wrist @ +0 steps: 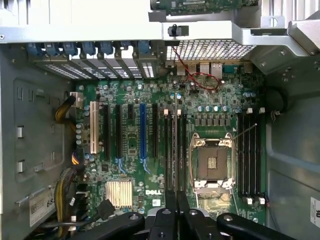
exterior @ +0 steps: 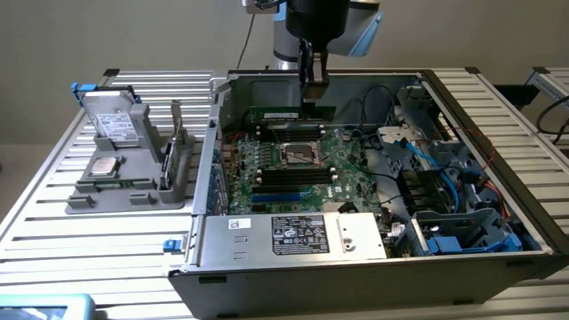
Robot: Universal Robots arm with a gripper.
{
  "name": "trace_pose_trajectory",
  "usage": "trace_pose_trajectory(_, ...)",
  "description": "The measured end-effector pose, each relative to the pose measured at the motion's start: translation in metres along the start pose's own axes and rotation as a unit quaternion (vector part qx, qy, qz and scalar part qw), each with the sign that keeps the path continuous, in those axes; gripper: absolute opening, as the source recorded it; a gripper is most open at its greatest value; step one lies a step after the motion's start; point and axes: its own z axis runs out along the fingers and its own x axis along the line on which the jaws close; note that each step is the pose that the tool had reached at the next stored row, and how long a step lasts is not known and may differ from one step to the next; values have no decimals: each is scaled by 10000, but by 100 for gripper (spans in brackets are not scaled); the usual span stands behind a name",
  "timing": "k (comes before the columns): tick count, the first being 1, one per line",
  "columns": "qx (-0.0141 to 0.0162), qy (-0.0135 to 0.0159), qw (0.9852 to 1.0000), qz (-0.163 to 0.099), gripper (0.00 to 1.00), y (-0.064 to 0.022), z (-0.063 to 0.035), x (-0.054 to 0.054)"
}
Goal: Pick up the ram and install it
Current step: 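Insert the ram into the slot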
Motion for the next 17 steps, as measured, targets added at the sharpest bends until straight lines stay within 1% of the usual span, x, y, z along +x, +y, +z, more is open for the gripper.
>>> trace_pose_trajectory(2,10,16,10000,0,12,0,10,-36)
trace_pose_trajectory(3,17,29,10000,1,12,0,13,-53)
trace_pose_trajectory(4,25,53,10000,1,12,0,14,-72)
trace_pose_trajectory(5,28,70,10000,1,12,1,14,-80)
trace_pose_trajectory(6,30,71,10000,0,12,0,17,-80)
trace_pose_trajectory(7,34,79,10000,1,12,1,22,-80)
trace_pose_trajectory(9,45,111,9999,1,12,1,35,-84)
trace_pose_trajectory(11,47,133,9999,0,12,-1,58,-88)
trace_pose_trajectory(13,47,168,9998,1,12,-1,72,-97)
trace_pose_trajectory(14,48,175,9998,1,12,-1,76,-101)
trace_pose_trajectory(17,50,175,9998,0,12,-2,77,-101)
